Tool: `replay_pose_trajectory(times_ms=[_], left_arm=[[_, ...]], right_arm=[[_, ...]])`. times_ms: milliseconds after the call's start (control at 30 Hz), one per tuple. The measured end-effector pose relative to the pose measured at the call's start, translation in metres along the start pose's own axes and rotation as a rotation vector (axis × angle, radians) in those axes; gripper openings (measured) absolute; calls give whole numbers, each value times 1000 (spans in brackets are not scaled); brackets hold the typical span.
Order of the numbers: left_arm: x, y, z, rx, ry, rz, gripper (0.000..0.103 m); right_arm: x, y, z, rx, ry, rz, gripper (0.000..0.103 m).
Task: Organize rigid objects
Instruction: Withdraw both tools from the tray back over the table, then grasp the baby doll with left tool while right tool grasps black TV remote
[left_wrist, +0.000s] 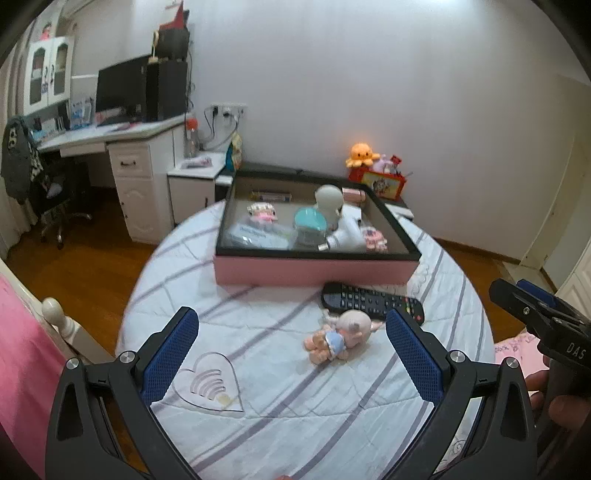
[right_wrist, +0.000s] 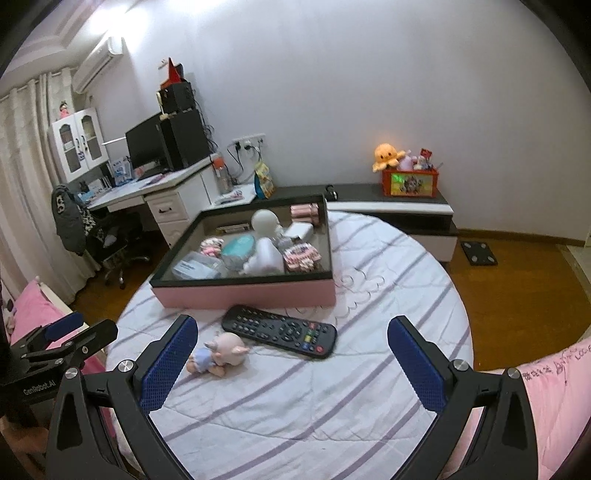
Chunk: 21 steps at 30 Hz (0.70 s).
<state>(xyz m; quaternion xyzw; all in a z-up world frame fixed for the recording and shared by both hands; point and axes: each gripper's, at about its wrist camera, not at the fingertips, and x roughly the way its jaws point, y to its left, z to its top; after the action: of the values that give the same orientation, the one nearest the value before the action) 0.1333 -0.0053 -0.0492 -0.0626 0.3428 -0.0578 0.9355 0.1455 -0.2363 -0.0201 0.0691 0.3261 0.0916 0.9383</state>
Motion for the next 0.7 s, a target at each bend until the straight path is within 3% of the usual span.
replay_pose_trajectory(times_ms=[700], left_arm=[[113, -44, -18, 23, 217, -48, 103]], right_arm=[[67, -49, -17, 64, 149, -20, 103]])
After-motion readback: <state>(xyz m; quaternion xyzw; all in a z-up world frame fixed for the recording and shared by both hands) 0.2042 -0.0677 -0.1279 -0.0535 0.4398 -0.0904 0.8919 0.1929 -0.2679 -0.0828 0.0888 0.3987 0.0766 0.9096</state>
